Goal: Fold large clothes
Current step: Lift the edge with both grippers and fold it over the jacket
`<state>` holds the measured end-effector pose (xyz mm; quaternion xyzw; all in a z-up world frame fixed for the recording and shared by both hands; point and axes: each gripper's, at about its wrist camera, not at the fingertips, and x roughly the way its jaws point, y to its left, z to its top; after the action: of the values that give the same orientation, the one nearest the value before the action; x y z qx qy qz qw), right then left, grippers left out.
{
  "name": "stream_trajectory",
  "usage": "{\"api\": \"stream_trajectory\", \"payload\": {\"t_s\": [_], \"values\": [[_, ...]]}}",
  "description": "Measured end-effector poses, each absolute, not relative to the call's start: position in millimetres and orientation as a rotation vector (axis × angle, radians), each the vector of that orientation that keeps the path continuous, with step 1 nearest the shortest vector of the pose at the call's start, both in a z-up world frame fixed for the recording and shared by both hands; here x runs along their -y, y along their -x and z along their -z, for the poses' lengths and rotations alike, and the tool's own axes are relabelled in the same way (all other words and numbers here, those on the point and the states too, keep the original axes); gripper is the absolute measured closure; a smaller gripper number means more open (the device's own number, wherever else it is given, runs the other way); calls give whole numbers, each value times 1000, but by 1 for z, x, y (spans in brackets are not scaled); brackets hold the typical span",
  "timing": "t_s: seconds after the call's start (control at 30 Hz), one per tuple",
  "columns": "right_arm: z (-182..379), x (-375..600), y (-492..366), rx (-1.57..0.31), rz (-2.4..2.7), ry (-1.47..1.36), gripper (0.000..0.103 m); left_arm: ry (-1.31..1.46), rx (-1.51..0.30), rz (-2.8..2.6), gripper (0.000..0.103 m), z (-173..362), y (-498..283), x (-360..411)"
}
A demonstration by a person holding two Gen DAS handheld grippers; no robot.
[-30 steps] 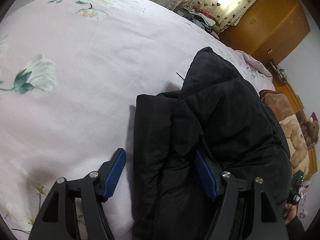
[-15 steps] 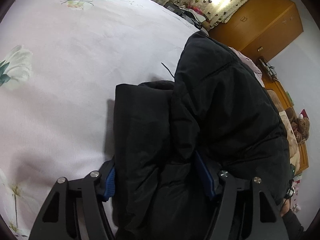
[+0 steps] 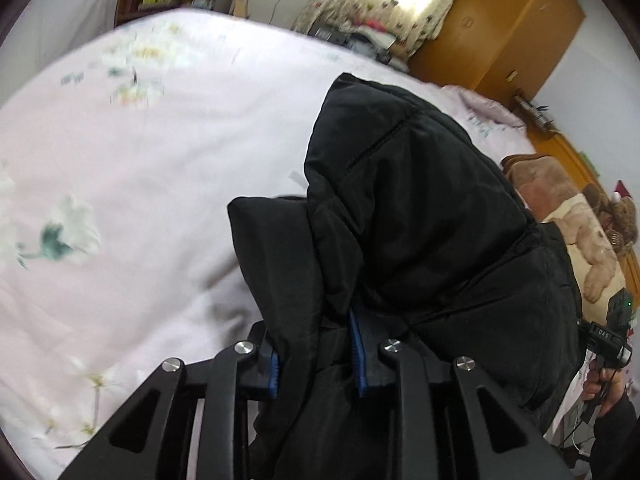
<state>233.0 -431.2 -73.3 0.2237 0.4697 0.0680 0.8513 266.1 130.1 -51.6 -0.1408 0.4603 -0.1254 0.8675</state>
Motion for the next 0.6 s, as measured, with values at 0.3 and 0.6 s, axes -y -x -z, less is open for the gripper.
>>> {"api": "stream_trajectory", "payload": {"t_s": [0.3, 0.6], "values": [[16, 408, -222, -880, -202, -449, 81, 320, -845, 281, 76, -9, -240, -153], [-1, 383, -272, -844, -227, -423, 81, 316, -788, 233, 76, -29, -289, -173]]}}
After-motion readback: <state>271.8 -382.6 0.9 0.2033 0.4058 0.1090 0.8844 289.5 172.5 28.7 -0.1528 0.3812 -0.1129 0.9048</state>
